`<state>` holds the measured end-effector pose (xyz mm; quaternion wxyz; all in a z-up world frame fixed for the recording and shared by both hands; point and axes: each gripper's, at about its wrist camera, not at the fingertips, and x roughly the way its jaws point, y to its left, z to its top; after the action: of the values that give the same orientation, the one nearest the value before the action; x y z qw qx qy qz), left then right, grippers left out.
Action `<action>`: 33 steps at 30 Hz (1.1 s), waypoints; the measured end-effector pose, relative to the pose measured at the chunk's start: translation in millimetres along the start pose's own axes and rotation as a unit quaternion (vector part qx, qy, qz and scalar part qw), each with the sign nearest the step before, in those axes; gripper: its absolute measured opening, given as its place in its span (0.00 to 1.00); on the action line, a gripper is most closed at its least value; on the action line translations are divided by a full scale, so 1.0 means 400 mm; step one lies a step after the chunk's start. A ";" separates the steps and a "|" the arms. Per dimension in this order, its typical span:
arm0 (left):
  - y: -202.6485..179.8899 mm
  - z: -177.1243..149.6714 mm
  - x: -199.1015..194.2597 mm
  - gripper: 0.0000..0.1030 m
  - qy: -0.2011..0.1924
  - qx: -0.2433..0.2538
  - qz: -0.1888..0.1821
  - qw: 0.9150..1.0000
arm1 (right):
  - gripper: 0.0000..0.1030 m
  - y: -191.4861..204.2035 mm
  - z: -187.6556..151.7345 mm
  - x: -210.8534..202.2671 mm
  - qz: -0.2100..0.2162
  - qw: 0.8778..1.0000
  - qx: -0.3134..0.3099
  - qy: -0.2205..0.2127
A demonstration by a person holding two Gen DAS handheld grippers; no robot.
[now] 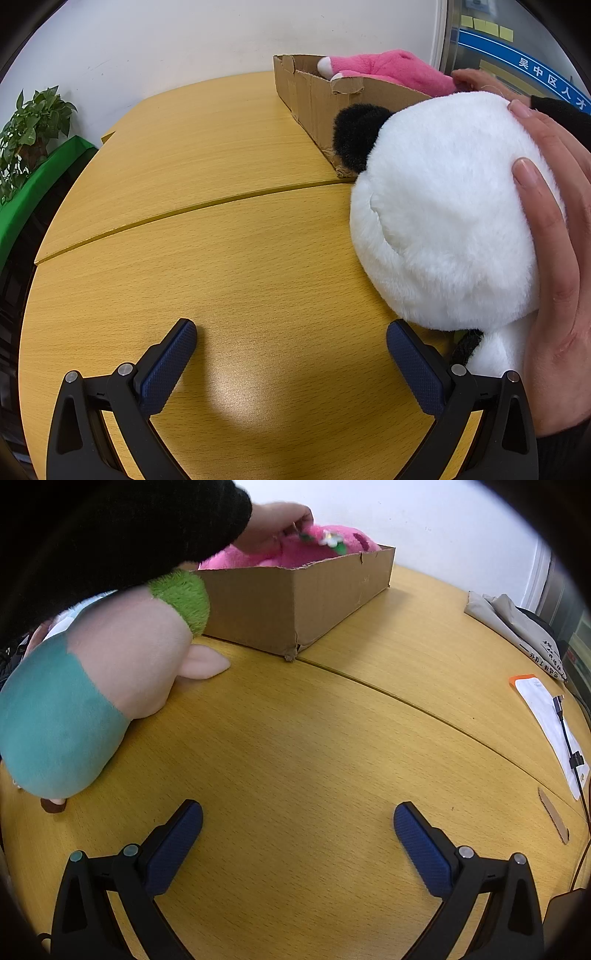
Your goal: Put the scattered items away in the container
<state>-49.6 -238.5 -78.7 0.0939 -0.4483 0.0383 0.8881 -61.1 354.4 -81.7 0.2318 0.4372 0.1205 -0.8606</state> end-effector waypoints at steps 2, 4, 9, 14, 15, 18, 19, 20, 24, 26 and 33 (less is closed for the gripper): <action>0.000 0.000 0.000 1.00 0.000 0.000 0.000 1.000 | 1.00 0.000 0.000 0.000 0.000 1.000 0.000 0.000; 0.000 0.000 0.000 1.00 0.000 0.000 0.000 1.000 | 1.00 -0.001 0.000 0.000 0.000 1.000 0.000 0.000; 0.000 0.000 0.000 1.00 0.000 0.000 0.000 1.000 | 1.00 -0.002 -0.002 0.000 0.000 1.000 0.000 0.000; 0.000 0.000 0.000 1.00 0.000 0.000 0.000 1.000 | 1.00 -0.001 -0.003 -0.002 0.000 1.000 -0.001 0.000; 0.000 0.000 0.000 1.00 0.000 0.000 0.000 1.000 | 1.00 -0.001 -0.004 -0.002 0.000 1.000 -0.001 0.000; 0.000 0.000 0.000 1.00 0.000 0.000 0.000 1.000 | 1.00 -0.001 -0.005 -0.002 0.000 1.000 -0.001 0.000; 0.000 0.000 0.000 1.00 0.000 0.000 0.000 1.000 | 1.00 -0.001 -0.005 -0.002 0.000 1.000 -0.001 0.000; 0.001 0.001 0.000 1.00 0.000 0.000 0.000 1.000 | 1.00 -0.001 -0.004 -0.002 0.000 1.000 -0.001 0.000; 0.001 0.002 0.001 1.00 0.000 0.000 0.000 1.000 | 1.00 -0.003 -0.003 0.000 0.000 1.000 -0.001 0.000; 0.001 0.002 0.001 1.00 0.000 0.000 0.000 1.000 | 1.00 -0.002 -0.003 0.001 0.000 1.000 -0.001 0.000; 0.001 0.002 0.000 1.00 0.000 0.000 0.000 1.000 | 1.00 -0.003 -0.002 0.001 0.000 1.000 -0.001 0.000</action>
<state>-50.3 -238.8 -78.5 0.0937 -0.4482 0.0383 0.8882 -61.5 355.6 -82.5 0.2321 0.4370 0.1212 -0.8605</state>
